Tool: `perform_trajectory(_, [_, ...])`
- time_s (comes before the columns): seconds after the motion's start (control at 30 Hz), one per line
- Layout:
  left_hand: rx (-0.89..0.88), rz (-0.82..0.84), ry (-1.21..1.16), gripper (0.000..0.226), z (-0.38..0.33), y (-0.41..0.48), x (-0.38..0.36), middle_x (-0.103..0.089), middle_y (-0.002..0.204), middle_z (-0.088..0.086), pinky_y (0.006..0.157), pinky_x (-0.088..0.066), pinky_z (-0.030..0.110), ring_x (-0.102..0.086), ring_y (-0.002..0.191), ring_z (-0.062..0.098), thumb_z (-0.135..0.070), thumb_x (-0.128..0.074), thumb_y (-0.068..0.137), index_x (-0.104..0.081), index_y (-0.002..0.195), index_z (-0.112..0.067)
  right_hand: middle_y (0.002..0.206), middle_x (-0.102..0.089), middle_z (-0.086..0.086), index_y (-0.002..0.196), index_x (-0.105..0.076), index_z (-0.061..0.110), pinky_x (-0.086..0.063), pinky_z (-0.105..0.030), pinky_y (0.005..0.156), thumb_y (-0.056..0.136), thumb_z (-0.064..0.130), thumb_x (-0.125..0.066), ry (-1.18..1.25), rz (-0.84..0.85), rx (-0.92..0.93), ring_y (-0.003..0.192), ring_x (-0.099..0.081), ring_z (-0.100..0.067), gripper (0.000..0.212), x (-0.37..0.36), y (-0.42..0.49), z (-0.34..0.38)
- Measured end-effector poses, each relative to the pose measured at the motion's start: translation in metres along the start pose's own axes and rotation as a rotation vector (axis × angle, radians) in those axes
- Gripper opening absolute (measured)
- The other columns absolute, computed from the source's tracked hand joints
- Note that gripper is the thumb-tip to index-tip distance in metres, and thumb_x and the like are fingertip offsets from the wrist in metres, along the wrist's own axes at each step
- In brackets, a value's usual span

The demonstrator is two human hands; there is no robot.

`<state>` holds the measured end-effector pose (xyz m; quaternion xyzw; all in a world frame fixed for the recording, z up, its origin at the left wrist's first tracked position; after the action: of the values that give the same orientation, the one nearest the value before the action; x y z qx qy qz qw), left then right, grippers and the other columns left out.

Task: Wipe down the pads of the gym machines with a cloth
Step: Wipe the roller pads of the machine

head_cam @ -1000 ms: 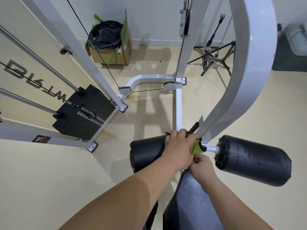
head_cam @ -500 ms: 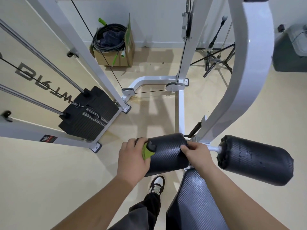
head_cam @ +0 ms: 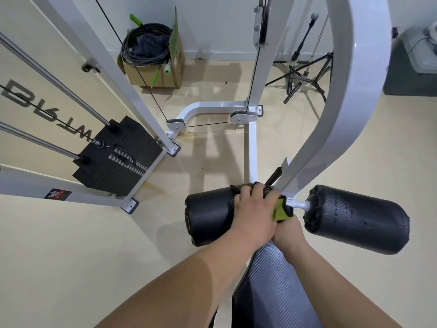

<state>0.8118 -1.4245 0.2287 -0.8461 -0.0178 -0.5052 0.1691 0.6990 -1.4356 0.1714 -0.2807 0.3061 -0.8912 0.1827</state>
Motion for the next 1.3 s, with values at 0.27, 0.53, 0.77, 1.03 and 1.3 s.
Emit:
perform_trajectory(0.27, [0.176,-0.164,0.018,0.061,0.111,-0.040,0.053,-0.053,0.130,0.002,0.095,-0.042,0.042,-0.048,0.114,0.027,-0.030,-0.071,0.081,-0.050,0.138,-0.035,0.080,-0.077,-0.004,0.085,-0.076,0.013,-0.050,-0.030,0.070,0.091,0.003,-0.073,0.113,0.051,-0.046,0.067,-0.064,-0.015,0.012,-0.005,0.000,-0.010])
perform_trajectory(0.53, [0.196,-0.073,0.092,0.058,0.083,-0.002,0.046,-0.054,0.130,0.002,0.096,-0.041,0.042,-0.046,0.117,0.030,-0.034,-0.064,0.083,-0.049,0.139,-0.036,0.082,-0.072,0.001,0.083,-0.071,0.019,-0.056,-0.037,0.080,0.086,0.022,-0.074,-0.087,0.037,0.011,0.081,-0.069,-0.021,0.006,-0.004,0.009,0.025])
perform_trajectory(0.77, [0.075,-0.086,0.018,0.063,0.117,-0.068,0.054,-0.052,0.128,-0.006,0.098,-0.046,0.039,-0.047,0.110,0.022,-0.027,-0.074,0.074,-0.050,0.131,-0.039,0.089,-0.074,0.000,0.091,-0.070,0.013,-0.052,-0.037,0.083,0.091,0.029,-0.074,-0.116,-0.014,0.021,0.090,-0.069,-0.023,0.017,-0.007,0.002,0.015])
perform_trajectory(1.03, [0.335,-0.172,0.024,0.057,0.130,-0.024,0.064,-0.057,0.125,0.004,0.094,-0.043,0.041,-0.050,0.111,0.030,-0.027,-0.065,0.082,-0.052,0.137,-0.034,0.091,-0.072,-0.006,0.093,-0.066,0.006,-0.047,-0.035,0.077,0.094,0.026,-0.071,-0.200,0.038,0.002,0.089,-0.066,-0.026,0.020,-0.010,-0.002,0.012])
perform_trajectory(1.3, [-0.170,0.002,0.092,0.066,0.027,-0.014,0.022,-0.047,0.134,0.003,0.097,-0.041,0.047,-0.041,0.119,0.031,-0.030,-0.074,0.077,-0.049,0.137,-0.039,0.071,-0.065,0.004,0.081,-0.066,0.008,-0.039,-0.008,0.051,0.087,-0.002,-0.073,-0.170,0.091,0.003,0.069,-0.057,-0.018,0.013,-0.005,-0.004,-0.001])
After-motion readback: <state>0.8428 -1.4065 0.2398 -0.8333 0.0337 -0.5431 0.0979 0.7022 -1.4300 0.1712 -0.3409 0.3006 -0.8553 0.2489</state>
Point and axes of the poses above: each hand's wrist, its own y-axis towards the middle knuckle, its own x-axis out of the back of the hand, z = x × y, the point moved 9 cm from there along y, towards the middle knuckle
